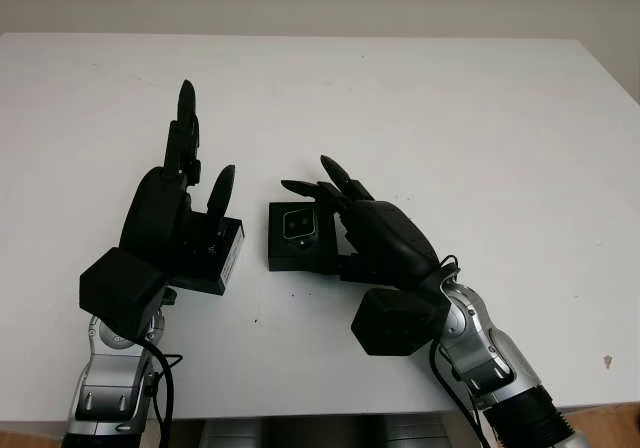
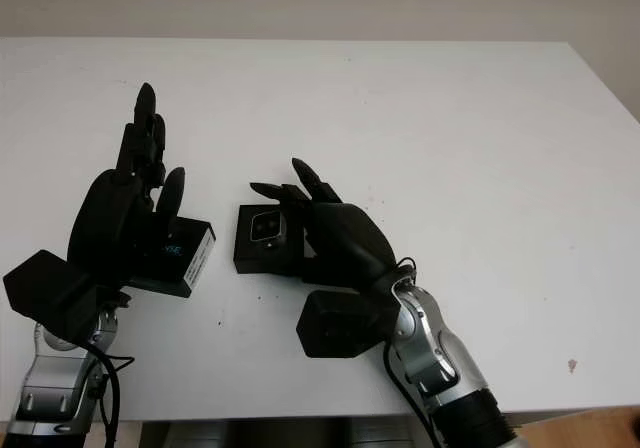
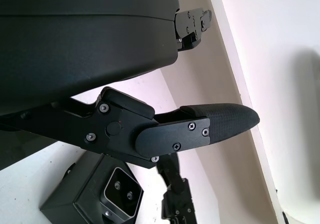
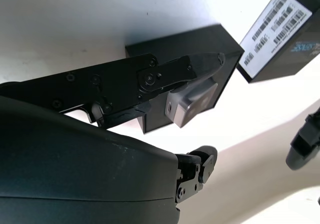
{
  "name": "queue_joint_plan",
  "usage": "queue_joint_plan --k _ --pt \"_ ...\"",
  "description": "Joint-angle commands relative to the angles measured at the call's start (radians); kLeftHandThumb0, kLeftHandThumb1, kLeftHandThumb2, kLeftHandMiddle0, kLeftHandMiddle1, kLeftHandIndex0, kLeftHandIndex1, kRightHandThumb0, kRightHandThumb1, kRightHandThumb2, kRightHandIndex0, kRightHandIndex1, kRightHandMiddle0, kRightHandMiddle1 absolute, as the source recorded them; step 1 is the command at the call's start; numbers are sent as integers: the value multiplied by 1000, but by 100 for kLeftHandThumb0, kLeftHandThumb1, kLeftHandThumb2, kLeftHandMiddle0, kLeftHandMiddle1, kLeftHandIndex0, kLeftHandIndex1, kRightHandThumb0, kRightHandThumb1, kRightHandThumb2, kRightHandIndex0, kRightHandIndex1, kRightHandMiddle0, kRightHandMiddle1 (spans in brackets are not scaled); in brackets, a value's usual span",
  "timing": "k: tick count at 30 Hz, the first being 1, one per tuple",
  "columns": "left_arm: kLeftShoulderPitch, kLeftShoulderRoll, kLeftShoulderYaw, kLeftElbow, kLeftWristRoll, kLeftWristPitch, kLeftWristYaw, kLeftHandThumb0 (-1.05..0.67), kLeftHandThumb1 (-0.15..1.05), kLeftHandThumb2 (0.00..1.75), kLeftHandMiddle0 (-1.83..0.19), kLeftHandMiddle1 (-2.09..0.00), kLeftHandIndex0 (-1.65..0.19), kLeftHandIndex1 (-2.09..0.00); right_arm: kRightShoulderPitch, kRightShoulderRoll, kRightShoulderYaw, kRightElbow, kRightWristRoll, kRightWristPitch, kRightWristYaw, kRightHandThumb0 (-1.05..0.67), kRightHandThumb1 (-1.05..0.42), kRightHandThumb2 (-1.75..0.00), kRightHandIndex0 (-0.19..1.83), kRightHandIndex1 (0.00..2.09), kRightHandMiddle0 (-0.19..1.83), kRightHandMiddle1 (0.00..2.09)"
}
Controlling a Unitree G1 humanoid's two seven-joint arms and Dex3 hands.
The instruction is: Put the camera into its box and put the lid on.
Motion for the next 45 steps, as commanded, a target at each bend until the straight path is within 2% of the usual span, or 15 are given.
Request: queue_joint_plan --k 1,6,11,16,21,31,45 --pt "12 7 4 -2 2 -9 -4 -74 105 60 19 0 19 0 4 -6 -2 -18 -7 -15 -21 -60 -102 -5 -14 4 12 22" --pt "11 6 5 -3 4 -6 -3 -74 105 60 19 0 19 0 -6 -6 -22 -26 3 -40 -67 -56 -100 -4 -13 5 12 19" --pt "15 6 5 -9 7 -3 0 -75 105 60 19 0 19 0 -26 -49 -31 -49 -63 -102 -146 -61 -104 -8 -6 8 13 17" --pt "14 6 6 -7 6 -7 -2 -74 105 60 19 0 19 0 -25 -130 -18 -64 -118 -206 -159 -68 -105 -31 0 9 12 15" --pt "13 5 7 -7 6 -6 0 -74 105 61 19 0 19 0 -13 -192 -11 -84 -133 -247 -90 -71 -105 -46 0 7 5 9" --pt "11 7 8 -16 5 3 -1 -75 105 61 19 0 19 0 -6 -228 6 -44 -116 -268 18 -75 -105 -54 -2 5 7 8" --pt "13 10 17 -15 -7 3 -13 -75 105 60 19 0 19 0 -12 -249 40 15 -173 -204 107 -79 -105 -58 3 6 9 7"
